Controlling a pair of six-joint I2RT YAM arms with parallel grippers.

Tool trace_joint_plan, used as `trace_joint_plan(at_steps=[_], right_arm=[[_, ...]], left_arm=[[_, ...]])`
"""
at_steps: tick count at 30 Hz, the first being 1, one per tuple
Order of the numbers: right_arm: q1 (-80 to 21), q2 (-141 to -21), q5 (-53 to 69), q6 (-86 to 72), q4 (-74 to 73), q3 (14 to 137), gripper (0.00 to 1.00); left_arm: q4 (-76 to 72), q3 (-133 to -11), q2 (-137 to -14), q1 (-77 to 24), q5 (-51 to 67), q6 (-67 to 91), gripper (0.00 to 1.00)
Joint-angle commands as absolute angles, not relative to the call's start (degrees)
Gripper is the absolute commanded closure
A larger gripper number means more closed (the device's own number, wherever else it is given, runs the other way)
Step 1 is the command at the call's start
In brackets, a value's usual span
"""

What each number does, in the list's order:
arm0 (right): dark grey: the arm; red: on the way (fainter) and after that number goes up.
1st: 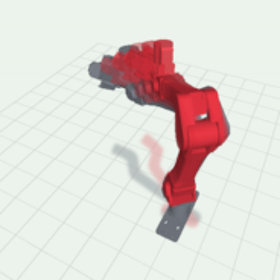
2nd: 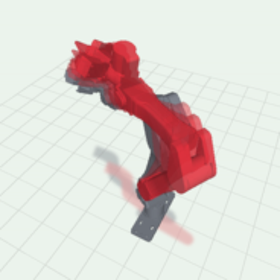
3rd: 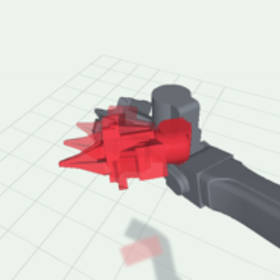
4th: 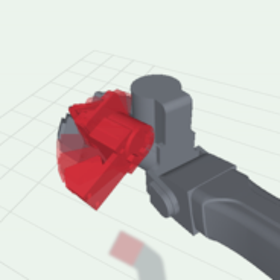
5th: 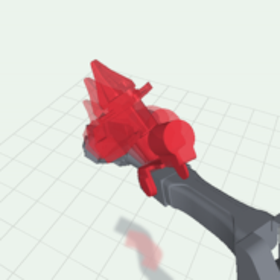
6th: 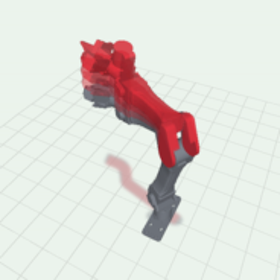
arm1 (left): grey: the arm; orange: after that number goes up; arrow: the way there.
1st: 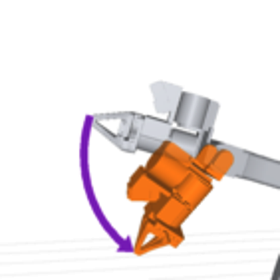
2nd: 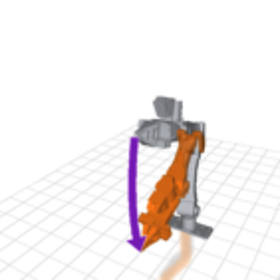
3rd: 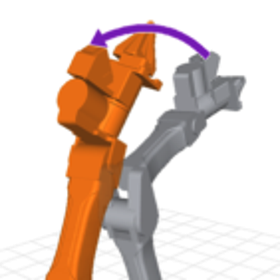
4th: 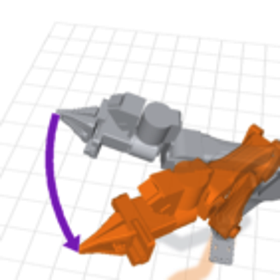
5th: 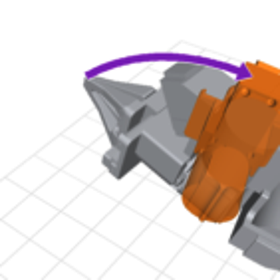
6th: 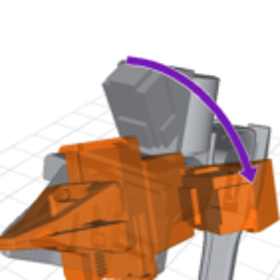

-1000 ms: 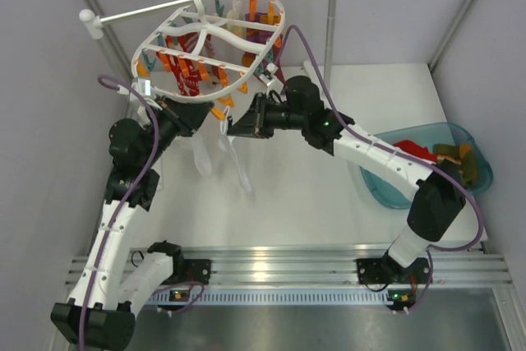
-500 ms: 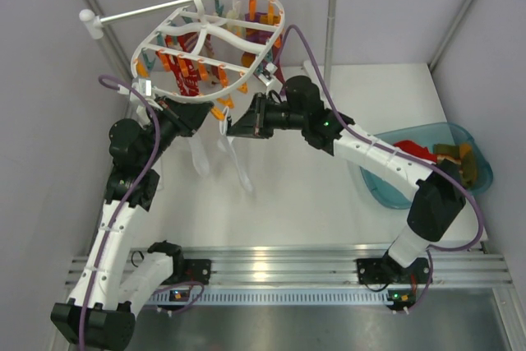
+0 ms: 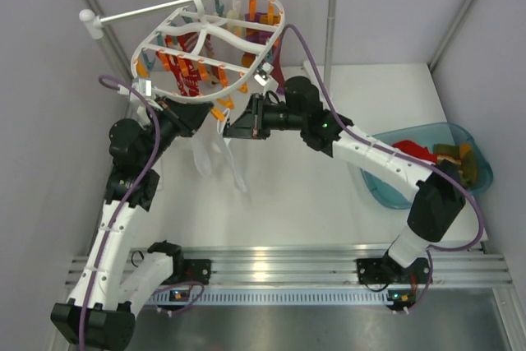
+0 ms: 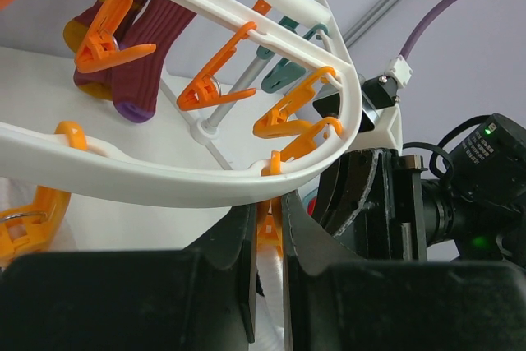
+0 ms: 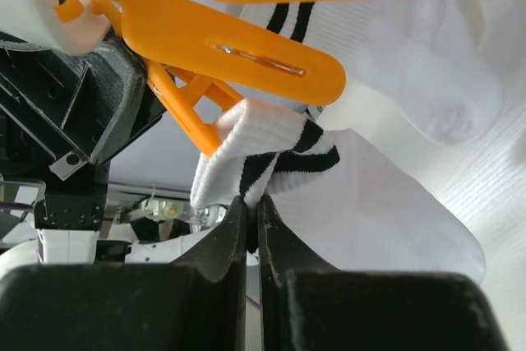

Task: Clip the socks to the hanger
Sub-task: Clamp the sock onto the hanger.

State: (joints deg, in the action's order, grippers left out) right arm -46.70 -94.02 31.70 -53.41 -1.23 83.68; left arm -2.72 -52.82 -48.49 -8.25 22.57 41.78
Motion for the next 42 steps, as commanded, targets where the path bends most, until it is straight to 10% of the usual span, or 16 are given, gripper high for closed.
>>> trace_joint_plan(at_steps=[1, 25, 42], right_arm=[[-47.8, -90.4, 33.0, -51.8, 2.8, 86.2, 1.00], [-47.7, -92.5, 31.3, -49.7, 2.6, 87.4, 1.00], [-47.2, -93.6, 30.3, -45.6, 2.3, 88.2, 1.00]], left_arm=[[-2.8, -52.5, -47.9, -7.9, 21.0, 40.3, 1.00], [-1.8, -53.4, -48.0, -7.9, 22.3, 40.8, 0.99], [2.8, -55.8, -43.7, -7.9, 20.0, 38.6, 0.37]])
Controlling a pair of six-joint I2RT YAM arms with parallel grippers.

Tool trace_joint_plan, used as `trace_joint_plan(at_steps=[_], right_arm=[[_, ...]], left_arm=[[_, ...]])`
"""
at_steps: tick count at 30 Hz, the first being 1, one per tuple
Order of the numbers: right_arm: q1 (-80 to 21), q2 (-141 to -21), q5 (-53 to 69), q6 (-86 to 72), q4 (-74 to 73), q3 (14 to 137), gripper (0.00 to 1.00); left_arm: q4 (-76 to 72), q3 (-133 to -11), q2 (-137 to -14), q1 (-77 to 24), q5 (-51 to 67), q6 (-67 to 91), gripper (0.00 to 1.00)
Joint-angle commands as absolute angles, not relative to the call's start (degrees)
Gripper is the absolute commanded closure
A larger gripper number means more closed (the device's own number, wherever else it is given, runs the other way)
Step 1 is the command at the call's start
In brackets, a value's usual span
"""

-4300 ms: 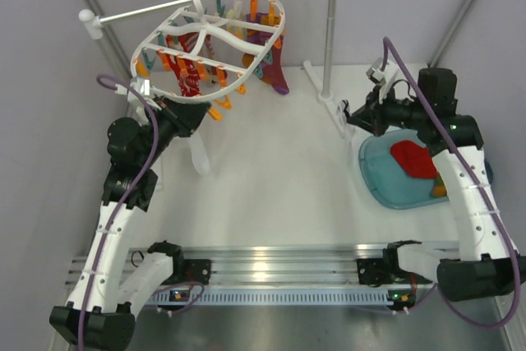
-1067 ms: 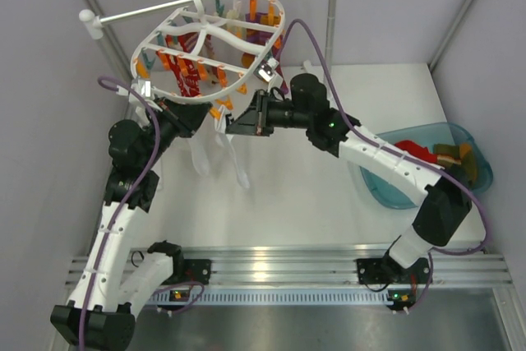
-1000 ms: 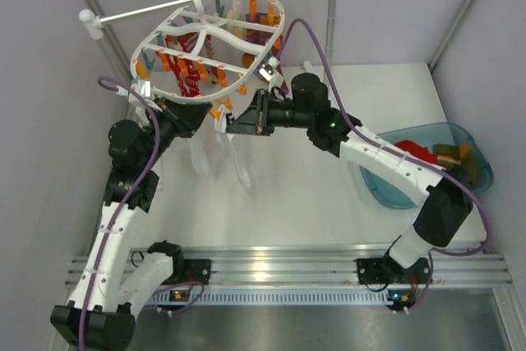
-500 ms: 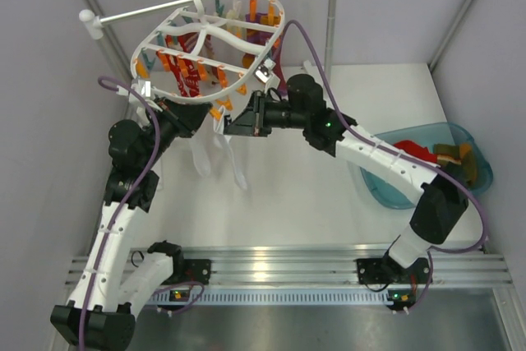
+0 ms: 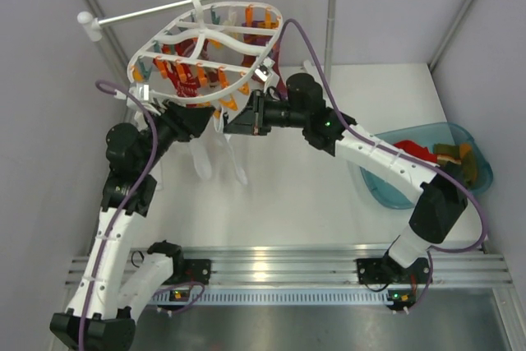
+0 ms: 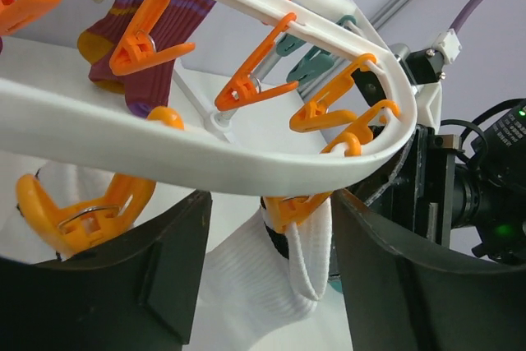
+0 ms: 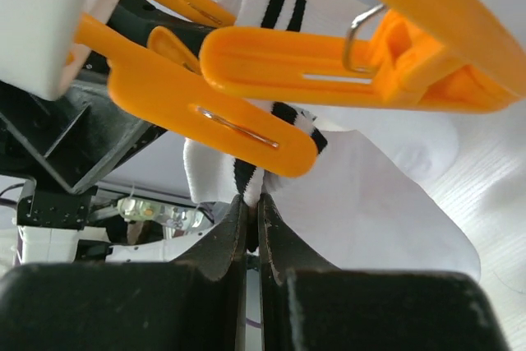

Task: Clip the socks to the hanger
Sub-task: Clamp the sock onto the hanger, then reset both arms

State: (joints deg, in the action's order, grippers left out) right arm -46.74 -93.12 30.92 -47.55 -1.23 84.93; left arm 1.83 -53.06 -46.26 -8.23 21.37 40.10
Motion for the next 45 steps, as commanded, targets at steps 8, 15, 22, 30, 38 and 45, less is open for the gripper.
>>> trace_joint_plan(at_steps=[8, 15, 22, 30, 38, 45], right_arm=[[-47.4, -93.9, 30.3, -44.4, 4.4, 87.9, 1.00], [-48.2, -94.2, 30.2, -44.2, 5.3, 88.1, 0.99], [-48.3, -91.6, 29.2, -40.4, 2.7, 85.3, 0.69], [-42.4, -82.9, 27.9, -35.4, -2.8, 76.6, 0.51], [-37.5, -68.2, 26.5, -25.4, -8.4, 68.0, 0.19], [-26.6, -52.8, 23.2, -13.0, -15.2, 60.5, 0.00]], left_arm=[[9.5, -57.4, -37.8, -7.6, 17.4, 35.8, 0.27], [13.3, -56.5, -35.1, -6.4, 17.4, 34.4, 0.28], [13.1, -56.4, -34.7, -6.0, 17.3, 34.5, 0.28], [15.0, -58.1, -34.0, -6.0, 19.0, 31.2, 0.25], [24.9, -66.0, -39.5, -6.0, 20.7, 22.6, 0.02], [39.1, -74.9, -44.1, -6.0, 21.0, 12.8, 0.02]])
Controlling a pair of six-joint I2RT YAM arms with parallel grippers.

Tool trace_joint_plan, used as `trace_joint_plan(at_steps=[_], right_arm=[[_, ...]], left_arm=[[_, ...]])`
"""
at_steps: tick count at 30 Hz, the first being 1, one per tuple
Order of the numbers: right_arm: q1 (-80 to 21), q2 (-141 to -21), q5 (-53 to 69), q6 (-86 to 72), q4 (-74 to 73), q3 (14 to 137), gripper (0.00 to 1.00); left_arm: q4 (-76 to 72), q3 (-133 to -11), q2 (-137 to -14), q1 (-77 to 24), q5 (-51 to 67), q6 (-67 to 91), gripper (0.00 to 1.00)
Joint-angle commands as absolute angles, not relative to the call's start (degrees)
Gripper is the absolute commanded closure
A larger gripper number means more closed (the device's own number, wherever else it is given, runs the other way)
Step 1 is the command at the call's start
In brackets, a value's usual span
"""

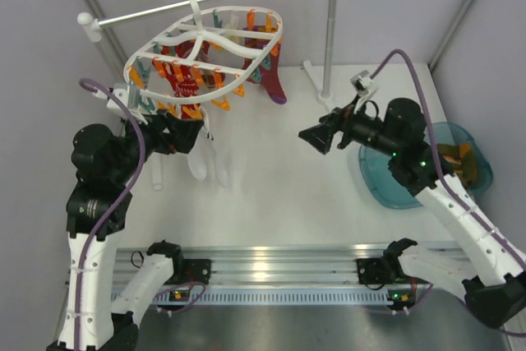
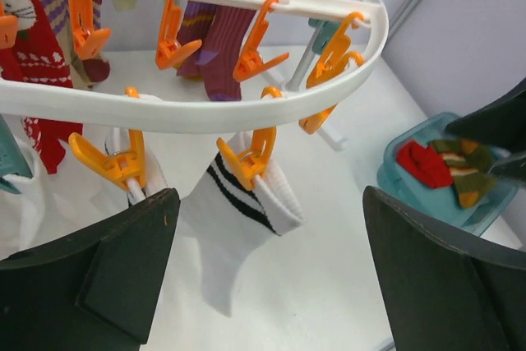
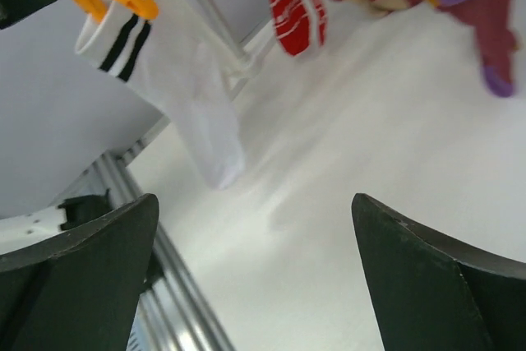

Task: Clip the socks to the hanger
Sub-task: Reset both arms

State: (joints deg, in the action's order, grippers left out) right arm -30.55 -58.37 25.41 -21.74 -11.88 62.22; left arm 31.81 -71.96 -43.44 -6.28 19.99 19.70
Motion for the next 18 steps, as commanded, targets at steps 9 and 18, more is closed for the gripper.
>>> trace_joint_plan(at_steps=[9, 18], right_arm=[[-19.9, -35.2, 13.3, 1.8, -27.7, 57.4, 0.00], [-16.6, -23.5, 11.8, 5.3, -33.0, 49.0, 0.00]], left_arm=[[47.2, -70.9, -42.7, -6.1, 15.2, -1.0, 0.02], [48.0, -62.1, -32.9, -6.0, 11.6, -4.8, 0.02]])
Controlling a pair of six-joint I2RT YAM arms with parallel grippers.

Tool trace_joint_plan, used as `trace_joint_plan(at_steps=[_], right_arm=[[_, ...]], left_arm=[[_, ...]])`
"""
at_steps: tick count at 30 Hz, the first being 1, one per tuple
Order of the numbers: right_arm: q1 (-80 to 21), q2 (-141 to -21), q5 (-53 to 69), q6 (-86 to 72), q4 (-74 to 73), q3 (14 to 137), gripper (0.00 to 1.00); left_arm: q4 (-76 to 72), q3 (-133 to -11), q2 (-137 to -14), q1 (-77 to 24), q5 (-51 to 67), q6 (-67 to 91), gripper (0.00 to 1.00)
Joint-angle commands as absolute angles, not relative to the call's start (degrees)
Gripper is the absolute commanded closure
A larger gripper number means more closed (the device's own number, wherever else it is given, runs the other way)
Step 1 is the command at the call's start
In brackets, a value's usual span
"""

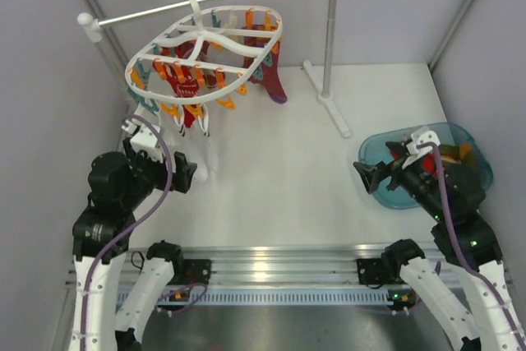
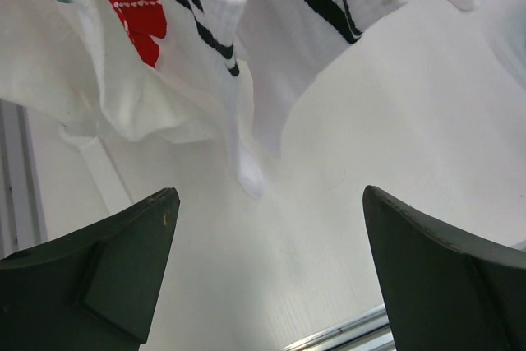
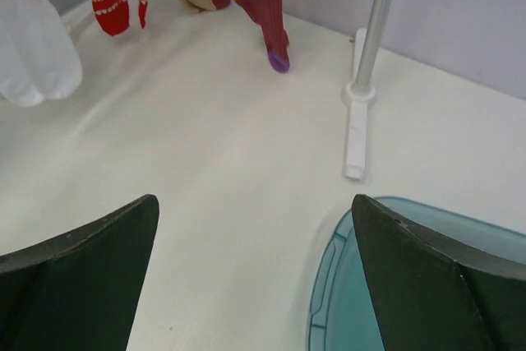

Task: Clip the socks to the hanger
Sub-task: Reset both arms

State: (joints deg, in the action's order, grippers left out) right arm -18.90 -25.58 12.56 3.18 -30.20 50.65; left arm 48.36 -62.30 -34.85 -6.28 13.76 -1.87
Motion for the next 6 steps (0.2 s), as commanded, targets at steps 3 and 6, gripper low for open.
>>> trace_joint_plan(at_steps=[3, 6], right_arm=[[-14.8, -21.4, 13.4, 4.4, -34.0, 47.3, 0.00], [-14.0, -19.6, 14.3, 4.1, -33.9, 46.1, 0.00]], left_arm=[[48.3, -60.9, -30.5, -6.0, 9.9, -5.3, 0.02], [48.5, -60.3, -30.0, -6.0, 7.7, -5.0, 0.02]])
